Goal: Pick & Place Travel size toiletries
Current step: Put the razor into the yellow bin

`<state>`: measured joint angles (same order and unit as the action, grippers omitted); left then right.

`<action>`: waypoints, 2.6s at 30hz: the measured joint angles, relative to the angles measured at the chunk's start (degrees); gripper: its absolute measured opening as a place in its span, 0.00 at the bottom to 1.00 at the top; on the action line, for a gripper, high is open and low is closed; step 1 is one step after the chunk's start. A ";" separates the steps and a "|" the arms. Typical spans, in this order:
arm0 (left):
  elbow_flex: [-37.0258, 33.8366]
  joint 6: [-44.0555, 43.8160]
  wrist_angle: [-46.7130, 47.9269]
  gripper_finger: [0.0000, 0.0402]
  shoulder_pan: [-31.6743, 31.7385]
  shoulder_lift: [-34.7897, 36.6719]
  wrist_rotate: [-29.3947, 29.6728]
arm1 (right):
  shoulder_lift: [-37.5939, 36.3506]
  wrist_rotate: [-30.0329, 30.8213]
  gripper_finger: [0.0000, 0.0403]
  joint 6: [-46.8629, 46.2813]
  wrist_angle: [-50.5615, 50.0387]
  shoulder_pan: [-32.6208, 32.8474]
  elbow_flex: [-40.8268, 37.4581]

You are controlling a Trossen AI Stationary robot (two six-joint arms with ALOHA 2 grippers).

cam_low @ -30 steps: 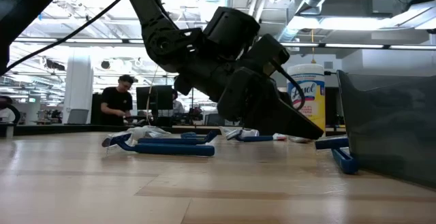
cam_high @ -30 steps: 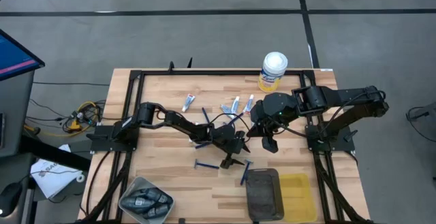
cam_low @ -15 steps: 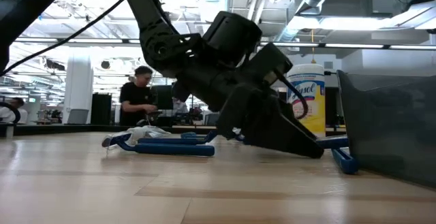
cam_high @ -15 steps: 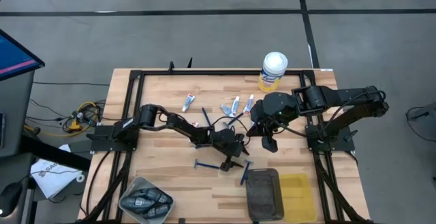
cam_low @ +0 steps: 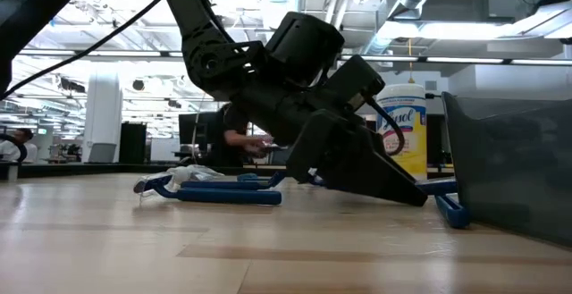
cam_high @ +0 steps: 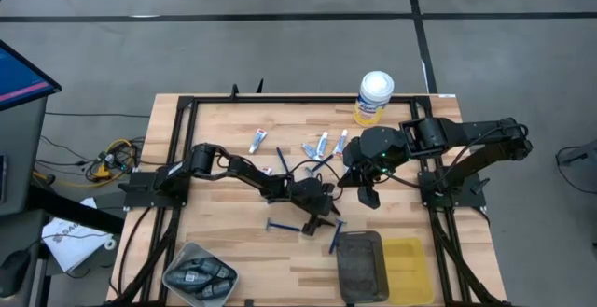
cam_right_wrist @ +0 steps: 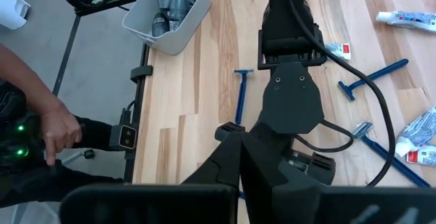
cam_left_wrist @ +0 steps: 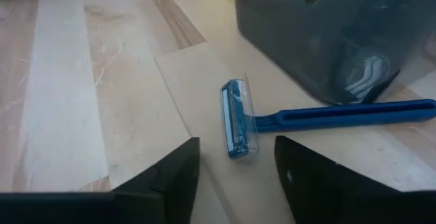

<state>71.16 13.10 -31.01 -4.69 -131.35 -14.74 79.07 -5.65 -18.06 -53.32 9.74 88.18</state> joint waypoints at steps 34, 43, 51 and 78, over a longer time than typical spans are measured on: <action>0.17 -1.79 1.91 0.07 0.19 0.25 2.92 | 0.00 0.00 0.00 -1.46 0.02 0.00 0.01; -3.64 -1.53 6.71 0.07 0.52 5.25 5.50 | -0.04 0.00 0.00 -1.49 0.76 0.00 0.05; -10.42 -1.81 7.66 0.06 1.18 15.27 9.25 | -0.04 1.58 0.00 -1.51 2.12 0.00 0.05; -20.27 -0.89 13.93 0.06 0.20 56.20 42.79 | 4.05 13.65 0.55 -31.54 11.54 -2.14 -6.22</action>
<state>50.88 12.21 -17.08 -4.49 -75.15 28.05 83.12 8.00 -49.60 -41.78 7.60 81.95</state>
